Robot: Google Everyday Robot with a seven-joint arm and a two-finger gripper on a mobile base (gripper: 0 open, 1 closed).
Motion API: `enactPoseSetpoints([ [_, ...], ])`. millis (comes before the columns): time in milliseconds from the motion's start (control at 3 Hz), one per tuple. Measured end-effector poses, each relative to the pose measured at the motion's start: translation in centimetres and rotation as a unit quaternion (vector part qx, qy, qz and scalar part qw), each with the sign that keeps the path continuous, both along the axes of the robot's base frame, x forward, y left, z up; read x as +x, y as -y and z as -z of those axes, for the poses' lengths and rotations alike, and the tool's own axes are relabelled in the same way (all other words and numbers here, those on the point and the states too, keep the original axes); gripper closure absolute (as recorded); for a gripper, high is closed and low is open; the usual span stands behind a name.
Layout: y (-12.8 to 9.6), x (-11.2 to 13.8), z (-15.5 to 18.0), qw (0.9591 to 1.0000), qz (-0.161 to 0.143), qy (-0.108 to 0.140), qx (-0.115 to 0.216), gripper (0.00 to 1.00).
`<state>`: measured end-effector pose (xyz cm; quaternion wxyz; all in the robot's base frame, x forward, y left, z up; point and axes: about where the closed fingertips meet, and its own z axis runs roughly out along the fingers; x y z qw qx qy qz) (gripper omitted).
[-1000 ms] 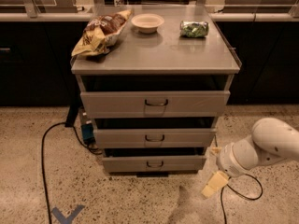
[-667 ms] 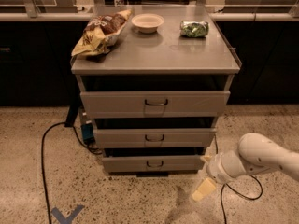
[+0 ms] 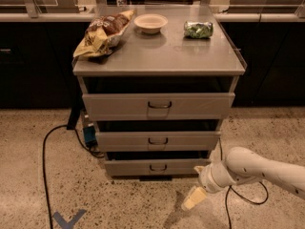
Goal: Open bottom drawer
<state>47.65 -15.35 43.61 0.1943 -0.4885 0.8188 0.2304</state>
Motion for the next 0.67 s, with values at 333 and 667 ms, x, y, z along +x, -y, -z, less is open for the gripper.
enactPoseSetpoints([
  [333, -1.1, 0.1, 1.6, 0.9999, -0.01, 0.003, 0.008, 0.0],
  [667, -2.2, 2.2, 4.5, 0.9997, -0.008, 0.021, 0.012, 0.0],
])
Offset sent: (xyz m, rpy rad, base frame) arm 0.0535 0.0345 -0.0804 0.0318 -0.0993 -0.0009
